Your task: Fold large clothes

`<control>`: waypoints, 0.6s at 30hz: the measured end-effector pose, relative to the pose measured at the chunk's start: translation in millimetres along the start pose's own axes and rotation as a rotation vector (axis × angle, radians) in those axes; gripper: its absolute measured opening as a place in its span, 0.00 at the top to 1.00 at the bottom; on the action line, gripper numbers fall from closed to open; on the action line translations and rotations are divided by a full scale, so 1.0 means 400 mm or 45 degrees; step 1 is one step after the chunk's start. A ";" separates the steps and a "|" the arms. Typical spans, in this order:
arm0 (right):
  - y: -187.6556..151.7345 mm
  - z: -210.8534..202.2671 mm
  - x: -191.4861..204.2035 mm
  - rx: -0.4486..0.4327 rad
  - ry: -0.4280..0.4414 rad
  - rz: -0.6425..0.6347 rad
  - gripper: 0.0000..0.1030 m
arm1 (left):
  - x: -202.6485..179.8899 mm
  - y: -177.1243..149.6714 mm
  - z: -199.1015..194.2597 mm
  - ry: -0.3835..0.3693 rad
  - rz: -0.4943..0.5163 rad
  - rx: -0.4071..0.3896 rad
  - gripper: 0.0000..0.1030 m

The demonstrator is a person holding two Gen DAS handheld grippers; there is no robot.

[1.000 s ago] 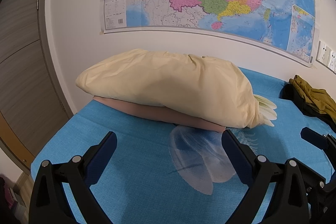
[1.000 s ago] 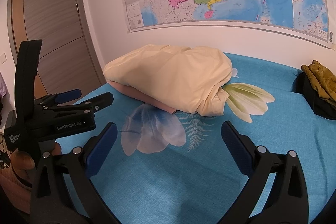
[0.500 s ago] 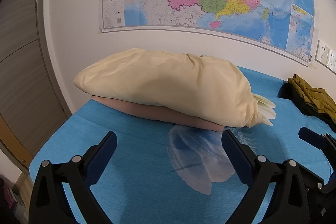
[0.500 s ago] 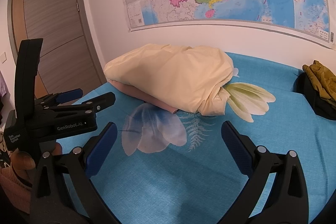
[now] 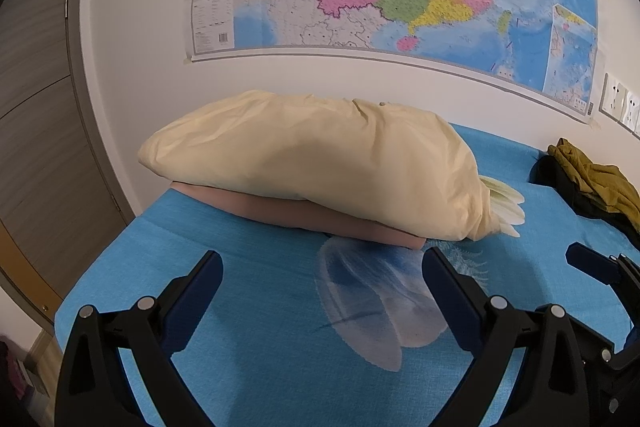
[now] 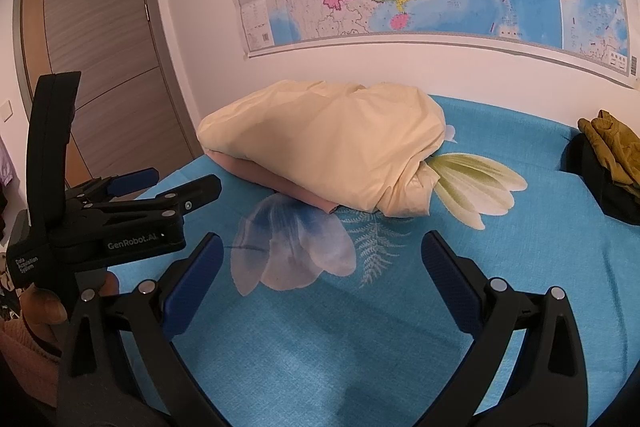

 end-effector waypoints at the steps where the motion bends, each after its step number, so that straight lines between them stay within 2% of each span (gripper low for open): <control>1: 0.000 0.000 0.000 0.000 0.001 0.000 0.05 | 0.000 -0.001 0.001 -0.001 0.000 0.001 0.07; 18: -0.005 0.006 -0.006 0.010 0.007 0.013 0.05 | 0.002 -0.007 0.008 0.002 0.001 0.005 0.07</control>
Point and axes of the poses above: each gripper's, at about its wrist camera, not at the fingertips, and z roughly the way its jaws point, x to its left, y to its top, the point moved 8 cm from there along z, roughly the way its jaws point, and after that the axes turned 8 degrees about x, right-handed, at the moved point
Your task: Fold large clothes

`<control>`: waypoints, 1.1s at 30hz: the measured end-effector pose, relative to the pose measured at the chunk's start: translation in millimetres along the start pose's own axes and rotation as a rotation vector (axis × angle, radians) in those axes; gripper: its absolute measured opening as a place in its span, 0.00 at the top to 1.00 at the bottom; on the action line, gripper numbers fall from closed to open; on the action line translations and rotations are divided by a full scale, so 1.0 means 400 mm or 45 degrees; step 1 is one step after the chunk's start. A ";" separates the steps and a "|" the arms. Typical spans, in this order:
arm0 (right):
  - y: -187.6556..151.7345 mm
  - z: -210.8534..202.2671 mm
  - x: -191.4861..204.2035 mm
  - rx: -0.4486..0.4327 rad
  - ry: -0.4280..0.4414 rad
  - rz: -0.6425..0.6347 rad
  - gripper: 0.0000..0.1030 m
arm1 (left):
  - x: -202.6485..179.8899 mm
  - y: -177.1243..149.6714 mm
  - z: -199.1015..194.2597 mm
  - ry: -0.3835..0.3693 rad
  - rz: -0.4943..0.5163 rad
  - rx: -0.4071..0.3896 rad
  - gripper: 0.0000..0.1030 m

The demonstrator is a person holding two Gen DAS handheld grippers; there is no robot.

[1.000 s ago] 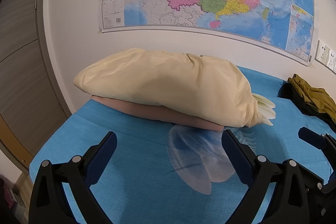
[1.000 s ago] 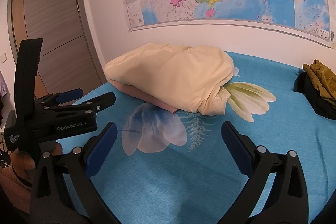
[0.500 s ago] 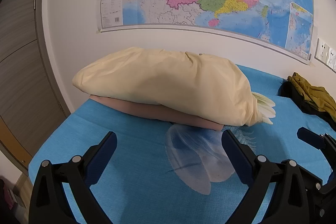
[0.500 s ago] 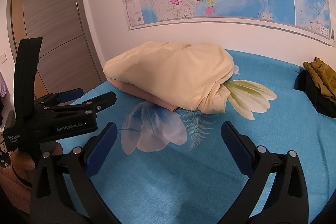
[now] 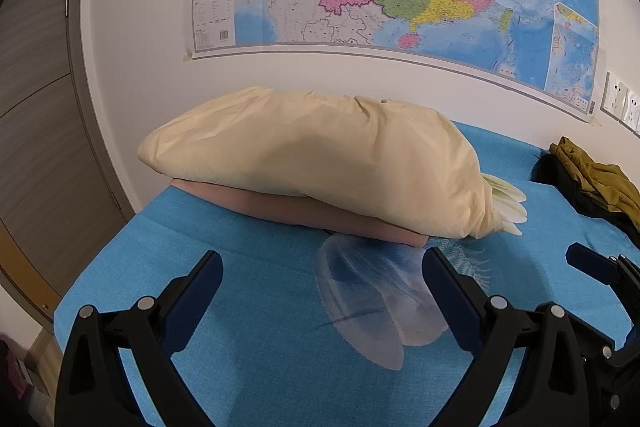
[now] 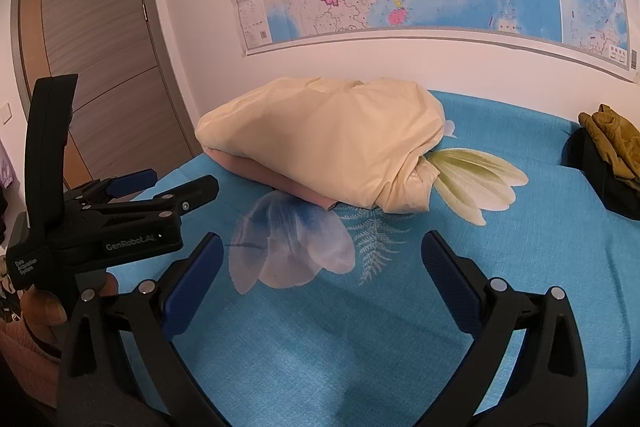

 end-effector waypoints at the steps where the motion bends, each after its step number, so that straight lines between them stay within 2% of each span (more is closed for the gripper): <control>1: 0.000 0.001 0.000 0.001 0.001 -0.001 0.05 | 0.001 0.001 0.001 0.000 0.000 0.000 0.07; 25: -0.001 0.002 -0.008 0.006 0.000 0.012 0.05 | -0.003 0.005 0.017 -0.003 0.017 0.014 0.07; 28: -0.003 -0.001 -0.014 0.004 0.000 0.023 0.05 | -0.023 0.005 0.020 -0.021 0.052 0.010 0.07; 33: -0.012 -0.022 -0.042 -0.009 -0.032 0.051 0.05 | -0.078 0.002 0.033 -0.114 0.087 0.040 0.07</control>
Point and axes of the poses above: each gripper's, at about its wrist camera, not at the fingertips, and z roughly the way its jaws point, x to its left, y to its top, the point moved 8 cm from there along z, roughly the way its jaws point, and after that the axes turned 8 degrees about x, right-handed, at the moved point
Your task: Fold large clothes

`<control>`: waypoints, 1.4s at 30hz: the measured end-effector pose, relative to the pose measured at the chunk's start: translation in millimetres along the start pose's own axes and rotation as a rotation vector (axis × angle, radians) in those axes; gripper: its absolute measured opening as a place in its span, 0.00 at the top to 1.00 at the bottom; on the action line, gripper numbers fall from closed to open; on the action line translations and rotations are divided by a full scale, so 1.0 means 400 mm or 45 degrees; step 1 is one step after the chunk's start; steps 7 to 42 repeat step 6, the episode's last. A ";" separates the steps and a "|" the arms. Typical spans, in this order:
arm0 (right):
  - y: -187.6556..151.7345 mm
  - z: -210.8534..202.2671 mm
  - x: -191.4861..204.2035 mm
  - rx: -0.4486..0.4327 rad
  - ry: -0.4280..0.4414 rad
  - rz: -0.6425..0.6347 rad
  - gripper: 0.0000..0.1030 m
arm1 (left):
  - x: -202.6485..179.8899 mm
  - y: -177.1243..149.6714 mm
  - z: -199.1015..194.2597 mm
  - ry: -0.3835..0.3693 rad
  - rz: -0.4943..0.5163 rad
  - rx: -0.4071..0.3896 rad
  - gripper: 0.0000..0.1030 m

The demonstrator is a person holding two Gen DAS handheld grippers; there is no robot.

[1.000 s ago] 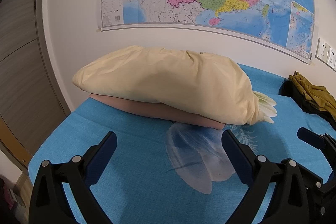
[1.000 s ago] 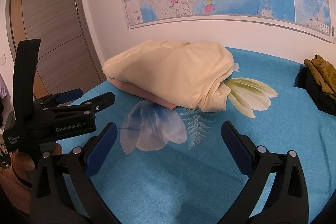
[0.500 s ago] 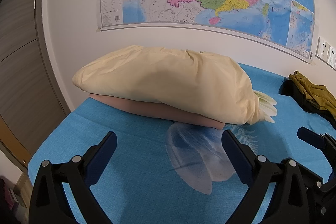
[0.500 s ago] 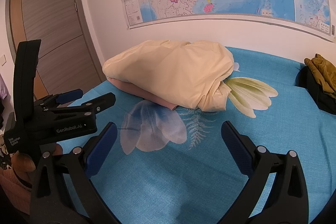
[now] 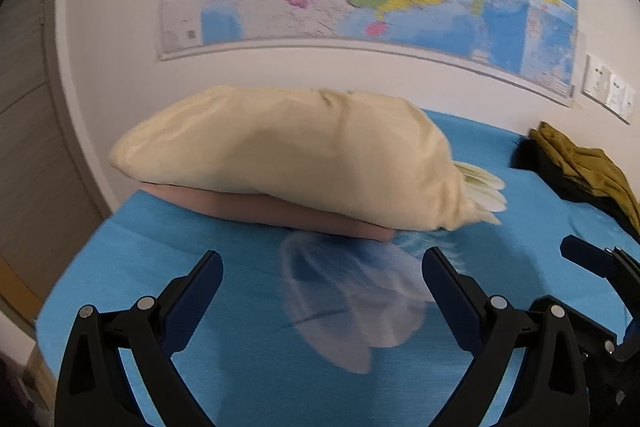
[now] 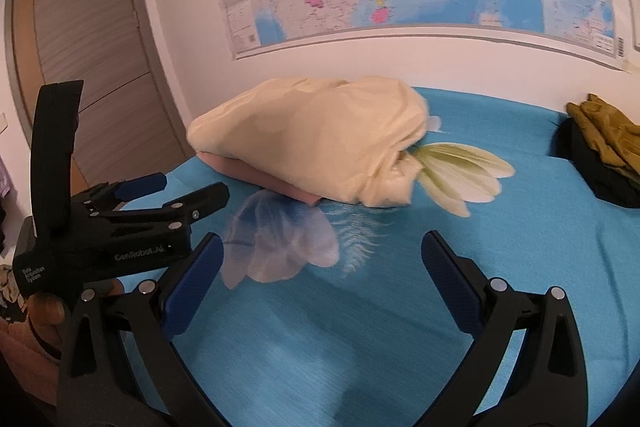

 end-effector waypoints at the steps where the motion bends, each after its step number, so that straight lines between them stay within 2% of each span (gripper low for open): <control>1: -0.005 -0.007 -0.016 -0.001 -0.015 0.019 0.05 | -0.018 -0.002 0.010 -0.040 0.003 0.019 0.07; 3: -0.012 -0.020 -0.041 -0.011 -0.037 0.053 0.05 | -0.045 -0.004 0.030 -0.082 0.010 0.056 0.07; 6: -0.024 -0.049 -0.083 -0.035 -0.092 0.093 0.05 | -0.117 -0.010 0.063 -0.192 0.044 0.127 0.07; 42: -0.024 -0.049 -0.083 -0.035 -0.092 0.093 0.05 | -0.117 -0.010 0.063 -0.192 0.044 0.127 0.07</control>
Point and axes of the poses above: each gripper's, at about its wrist camera, not at the fingertips, and z roughly the way its jaws point, x to its left, y to its top, the point moved 8 cm from there along z, roughly the way its jaws point, and after that the axes turned 8 degrees about x, right-handed, at the moved point
